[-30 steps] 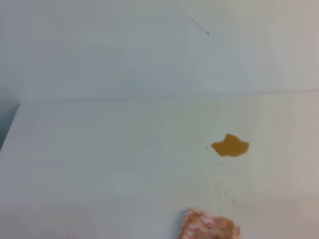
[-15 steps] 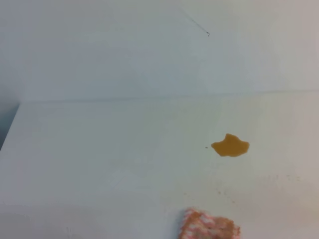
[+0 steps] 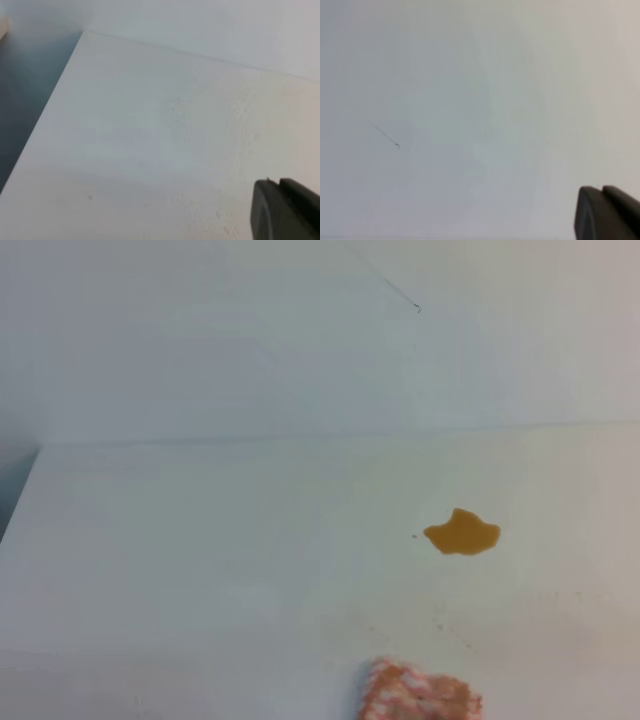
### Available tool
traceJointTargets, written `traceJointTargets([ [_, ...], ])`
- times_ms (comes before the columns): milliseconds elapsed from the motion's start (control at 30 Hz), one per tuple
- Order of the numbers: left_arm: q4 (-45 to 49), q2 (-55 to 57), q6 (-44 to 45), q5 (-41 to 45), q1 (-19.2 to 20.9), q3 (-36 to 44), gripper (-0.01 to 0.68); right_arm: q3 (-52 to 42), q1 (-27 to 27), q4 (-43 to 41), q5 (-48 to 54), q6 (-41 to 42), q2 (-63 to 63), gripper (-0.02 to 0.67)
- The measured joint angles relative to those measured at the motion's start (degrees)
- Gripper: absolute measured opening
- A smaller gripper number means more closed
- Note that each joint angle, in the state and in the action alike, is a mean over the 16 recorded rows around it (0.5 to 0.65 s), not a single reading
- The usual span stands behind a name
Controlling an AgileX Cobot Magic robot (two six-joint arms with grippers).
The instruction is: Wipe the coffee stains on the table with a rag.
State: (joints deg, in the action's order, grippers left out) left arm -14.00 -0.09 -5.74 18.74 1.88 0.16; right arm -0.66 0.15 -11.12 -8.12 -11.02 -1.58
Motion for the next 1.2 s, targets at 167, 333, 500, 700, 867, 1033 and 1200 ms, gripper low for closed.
traceJointTargets([
  [167,0.0,0.0,0.0,0.0,0.0,0.0,-0.001,2.5,0.0,0.0,0.8,0.6,0.9,-0.003],
  [333,0.0,0.1,0.0,0.1,0.0,-0.2,-0.001,8.8,0.0,0.4,6.7,0.7,3.9,-0.003],
  [500,0.0,0.1,0.0,0.1,0.0,-0.2,-0.001,19.4,0.0,2.2,18.2,1.0,10.4,-0.003],
  [700,0.0,0.1,0.0,0.1,0.0,-0.2,-0.001,33.9,0.0,7.7,35.0,4.4,22.2,-0.003],
  [867,0.0,0.1,0.0,0.1,0.0,-0.2,-0.001,42.3,0.0,18.0,46.2,12.0,34.1,-0.003],
  [1033,0.0,0.1,0.0,0.1,0.0,-0.2,-0.001,46.3,0.4,30.8,53.1,23.6,45.5,-0.002],
  [1200,0.0,0.1,0.0,0.1,0.0,-0.2,-0.001,47.3,3.1,40.2,55.3,33.6,54.9,-0.002],
])
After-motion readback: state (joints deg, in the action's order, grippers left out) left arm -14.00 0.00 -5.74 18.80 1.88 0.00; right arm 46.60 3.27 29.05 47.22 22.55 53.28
